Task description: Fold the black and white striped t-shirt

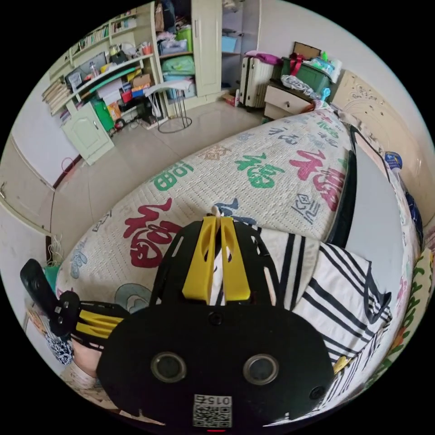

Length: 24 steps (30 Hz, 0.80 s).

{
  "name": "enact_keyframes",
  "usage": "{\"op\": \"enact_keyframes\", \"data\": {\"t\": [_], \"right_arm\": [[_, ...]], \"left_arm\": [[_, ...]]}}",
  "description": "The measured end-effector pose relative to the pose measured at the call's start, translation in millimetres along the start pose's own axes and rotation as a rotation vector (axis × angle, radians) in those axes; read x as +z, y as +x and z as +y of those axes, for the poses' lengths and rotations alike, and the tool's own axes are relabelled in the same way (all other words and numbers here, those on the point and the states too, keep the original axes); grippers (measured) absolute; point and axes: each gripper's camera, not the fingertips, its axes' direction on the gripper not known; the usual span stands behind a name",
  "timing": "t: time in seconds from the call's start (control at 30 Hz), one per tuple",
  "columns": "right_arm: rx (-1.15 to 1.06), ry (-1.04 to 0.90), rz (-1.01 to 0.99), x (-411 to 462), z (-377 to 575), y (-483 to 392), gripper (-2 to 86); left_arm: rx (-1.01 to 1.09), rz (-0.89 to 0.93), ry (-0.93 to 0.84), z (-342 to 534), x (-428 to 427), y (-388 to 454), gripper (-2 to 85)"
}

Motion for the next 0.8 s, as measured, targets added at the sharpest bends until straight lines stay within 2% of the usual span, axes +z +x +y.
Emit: {"op": "enact_keyframes", "data": {"t": [0.17,0.27,0.33,0.4,0.5,0.63,0.73,0.8], "right_arm": [[0.100,0.195,-0.082,-112,82,105,0.6],[0.126,0.284,-0.112,-173,158,170,0.5],[0.152,0.323,-0.075,-204,226,217,0.5],[0.163,0.312,-0.058,-213,274,249,0.6],[0.190,0.246,-0.041,-203,341,293,0.7],[0.168,0.225,-0.081,-180,420,326,1.4],[0.195,0.152,-0.052,-176,426,343,2.8],[0.224,0.202,0.020,-186,435,346,4.9]], "left_arm": [[0.299,-0.119,0.051,27,-3,72,-0.5],[0.519,-0.169,-0.027,37,21,137,-0.2],[0.705,-0.165,-0.156,39,55,184,0.1],[0.800,-0.115,-0.292,43,88,208,0.2],[0.882,-0.097,-0.416,67,137,222,0.3],[0.950,-0.107,-0.460,128,160,221,0.5],[0.972,-0.092,-0.442,143,156,219,1.1],[0.937,-0.071,-0.447,144,153,209,2.2]]}}
